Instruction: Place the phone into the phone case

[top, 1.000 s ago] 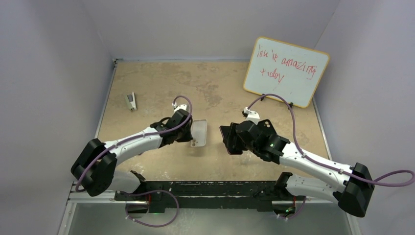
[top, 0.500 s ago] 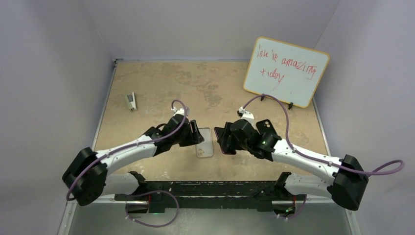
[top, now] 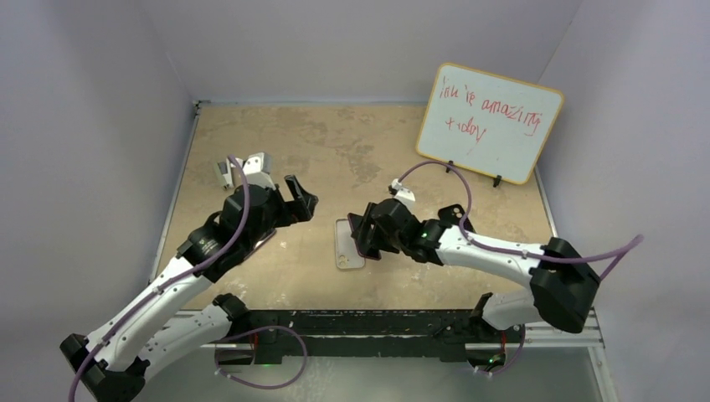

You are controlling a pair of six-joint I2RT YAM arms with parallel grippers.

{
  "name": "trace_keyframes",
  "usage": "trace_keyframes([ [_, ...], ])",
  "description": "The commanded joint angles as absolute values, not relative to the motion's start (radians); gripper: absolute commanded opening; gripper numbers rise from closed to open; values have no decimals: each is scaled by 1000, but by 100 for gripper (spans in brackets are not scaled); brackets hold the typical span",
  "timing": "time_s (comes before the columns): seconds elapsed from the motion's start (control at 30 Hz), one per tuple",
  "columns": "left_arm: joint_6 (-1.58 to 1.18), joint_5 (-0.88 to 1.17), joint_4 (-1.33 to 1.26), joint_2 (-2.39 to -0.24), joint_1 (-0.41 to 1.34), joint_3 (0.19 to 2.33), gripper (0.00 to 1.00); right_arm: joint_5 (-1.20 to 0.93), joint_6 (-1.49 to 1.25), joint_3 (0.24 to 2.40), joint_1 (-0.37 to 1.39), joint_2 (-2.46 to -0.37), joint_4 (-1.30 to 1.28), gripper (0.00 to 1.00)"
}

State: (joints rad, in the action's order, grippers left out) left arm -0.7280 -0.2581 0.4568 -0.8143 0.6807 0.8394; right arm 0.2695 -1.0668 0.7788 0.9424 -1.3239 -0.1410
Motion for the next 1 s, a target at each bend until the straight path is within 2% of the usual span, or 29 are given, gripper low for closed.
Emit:
trace_keyframes([
  [0.0,-664,-401,612,-784,678,862,91,272,-1107,880,977,-1407,-33,41],
  [0.33,-680,-443,657,-742,678,837,89,332,-1111,944,1012,-1556,-13,41],
  [0.57,-707,-358,625,-741,678,814,82,378,-1105,895,1020,-1586,20,45],
  [0.97,-766,-307,593,-750,678,749,74,355,-1087,890,1022,-1629,43,74],
])
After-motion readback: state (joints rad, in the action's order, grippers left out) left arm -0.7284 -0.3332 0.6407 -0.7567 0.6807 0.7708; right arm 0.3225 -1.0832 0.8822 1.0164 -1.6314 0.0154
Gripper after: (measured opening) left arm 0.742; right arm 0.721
